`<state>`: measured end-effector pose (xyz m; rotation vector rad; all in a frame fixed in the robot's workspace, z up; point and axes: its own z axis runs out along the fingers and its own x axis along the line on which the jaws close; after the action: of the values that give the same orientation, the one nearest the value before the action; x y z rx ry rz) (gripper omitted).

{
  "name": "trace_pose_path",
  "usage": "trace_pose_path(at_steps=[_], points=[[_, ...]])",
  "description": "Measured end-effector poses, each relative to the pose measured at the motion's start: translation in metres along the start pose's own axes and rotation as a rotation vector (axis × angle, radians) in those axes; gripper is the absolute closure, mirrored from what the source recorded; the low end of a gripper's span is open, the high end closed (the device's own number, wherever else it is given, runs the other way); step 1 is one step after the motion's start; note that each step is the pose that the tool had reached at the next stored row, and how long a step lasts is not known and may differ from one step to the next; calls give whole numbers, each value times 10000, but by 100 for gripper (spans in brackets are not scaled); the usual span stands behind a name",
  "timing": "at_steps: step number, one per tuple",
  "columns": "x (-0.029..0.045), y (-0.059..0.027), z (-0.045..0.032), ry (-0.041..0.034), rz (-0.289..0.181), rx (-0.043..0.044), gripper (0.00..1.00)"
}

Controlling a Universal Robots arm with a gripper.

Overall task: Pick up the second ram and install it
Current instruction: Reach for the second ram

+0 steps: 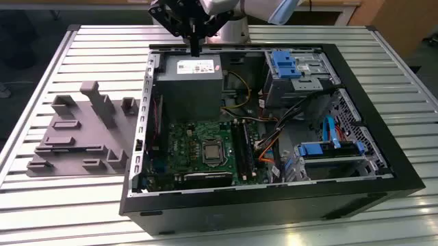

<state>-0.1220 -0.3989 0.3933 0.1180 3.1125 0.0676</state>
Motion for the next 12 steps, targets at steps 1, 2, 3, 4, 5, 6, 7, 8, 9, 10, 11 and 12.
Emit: trace_pose_path(at_steps=[1,2,3,4,5,6,7,8,9,10,11,12], points=[[0,0,0,0,0,0,87],[0,0,0,0,0,0,87],[0,0,0,0,0,0,87],[0,0,0,0,0,0,87],[0,0,0,0,0,0,87],[1,0,0,0,-1,0,87],[4,0,0,0,0,1,87],[10,-1,-1,0,1,0,87],[15,-1,-1,0,1,0,87],[22,-2,0,0,0,-1,87],[31,-3,-1,0,0,-1,87],[40,-3,-1,0,0,0,87]])
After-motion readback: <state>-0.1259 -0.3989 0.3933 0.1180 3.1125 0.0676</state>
